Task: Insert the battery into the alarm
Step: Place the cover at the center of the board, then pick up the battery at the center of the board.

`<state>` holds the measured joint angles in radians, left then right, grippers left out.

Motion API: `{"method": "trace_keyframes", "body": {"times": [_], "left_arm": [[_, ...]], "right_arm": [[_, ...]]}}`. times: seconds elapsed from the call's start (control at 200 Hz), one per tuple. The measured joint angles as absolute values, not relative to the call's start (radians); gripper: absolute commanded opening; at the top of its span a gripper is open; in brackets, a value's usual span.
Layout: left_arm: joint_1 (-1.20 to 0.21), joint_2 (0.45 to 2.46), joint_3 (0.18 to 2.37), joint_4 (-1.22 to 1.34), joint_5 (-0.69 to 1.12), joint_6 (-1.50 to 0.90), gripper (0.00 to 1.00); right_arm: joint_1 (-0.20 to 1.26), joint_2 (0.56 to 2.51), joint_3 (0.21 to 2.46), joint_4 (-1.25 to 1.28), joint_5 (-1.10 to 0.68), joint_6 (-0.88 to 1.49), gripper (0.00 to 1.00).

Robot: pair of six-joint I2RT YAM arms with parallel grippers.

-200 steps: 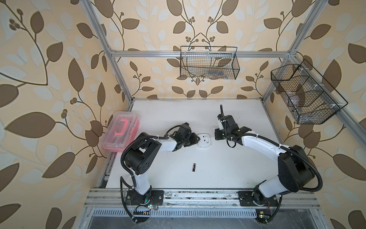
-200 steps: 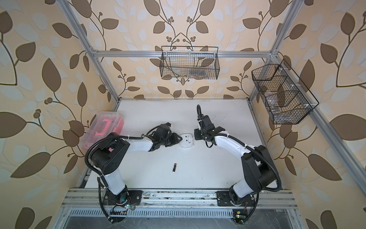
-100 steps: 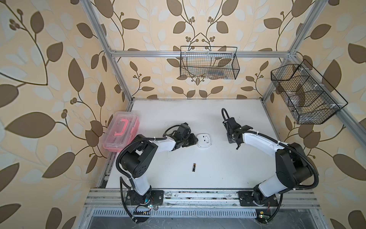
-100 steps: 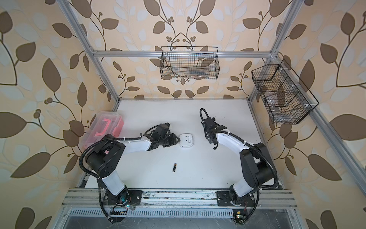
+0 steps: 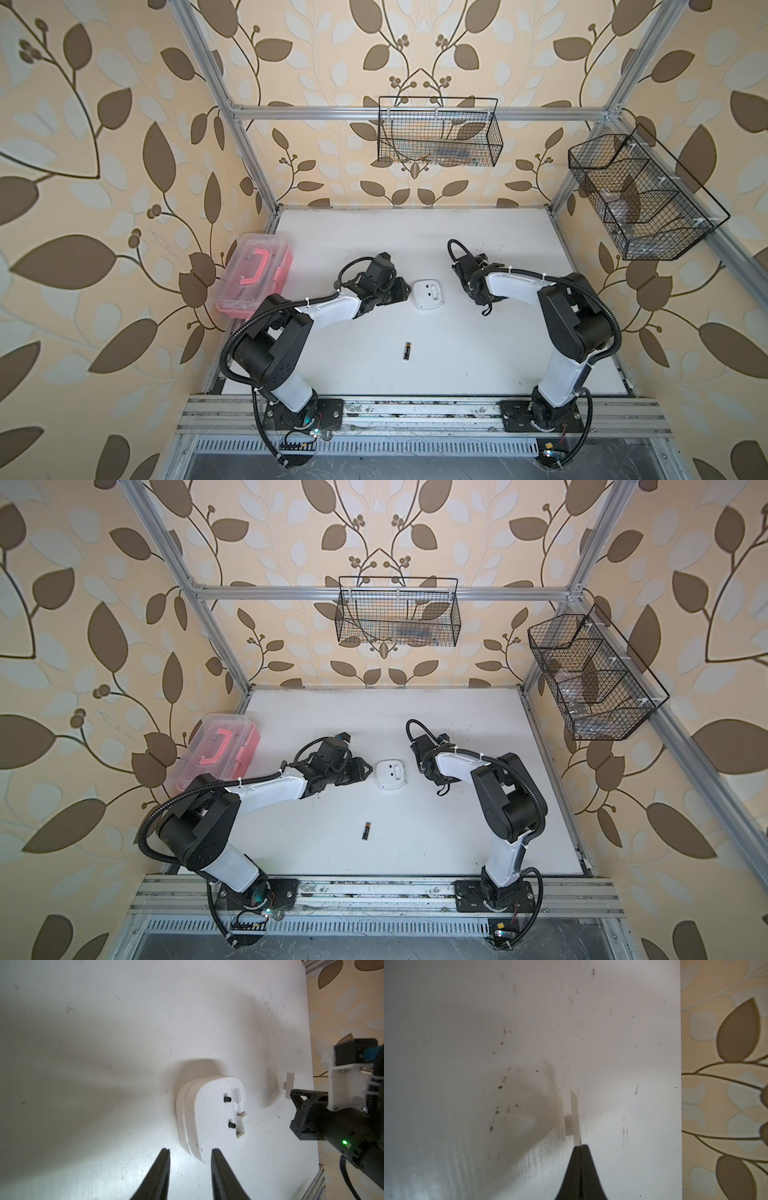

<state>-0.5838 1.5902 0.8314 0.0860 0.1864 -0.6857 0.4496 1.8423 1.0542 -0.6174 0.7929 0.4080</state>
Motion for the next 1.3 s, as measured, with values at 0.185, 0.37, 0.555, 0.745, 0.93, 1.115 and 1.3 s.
{"method": "trace_keyframes", "body": {"times": [0.185,0.37,0.555,0.745,0.93,1.115,1.3], "left_arm": [[-0.584,1.570,0.824,0.067,0.172,-0.679,0.36],[-0.584,1.568,0.819,0.064,0.170,-0.678,0.36],[-0.584,1.556,0.811,0.052,0.159,-0.678,0.36],[-0.584,1.522,0.806,0.027,0.136,-0.677,0.37],[-0.579,1.473,0.793,-0.017,0.114,-0.678,0.37],[-0.560,1.398,0.746,-0.058,0.094,-0.684,0.38],[-0.534,1.370,0.709,-0.062,0.094,-0.703,0.40]], "right_arm": [[0.479,1.860,1.055,-0.618,0.793,0.424,0.12],[0.501,1.861,1.067,-0.616,0.764,0.429,0.27],[0.552,1.853,1.083,-0.618,0.737,0.403,0.51],[0.590,1.695,1.067,-0.588,0.595,0.360,0.51],[0.616,1.483,0.987,-0.492,0.334,0.309,0.48],[0.697,1.448,0.934,-0.453,0.139,0.339,0.48],[0.843,1.479,0.927,-0.406,0.027,0.406,0.47]]}}
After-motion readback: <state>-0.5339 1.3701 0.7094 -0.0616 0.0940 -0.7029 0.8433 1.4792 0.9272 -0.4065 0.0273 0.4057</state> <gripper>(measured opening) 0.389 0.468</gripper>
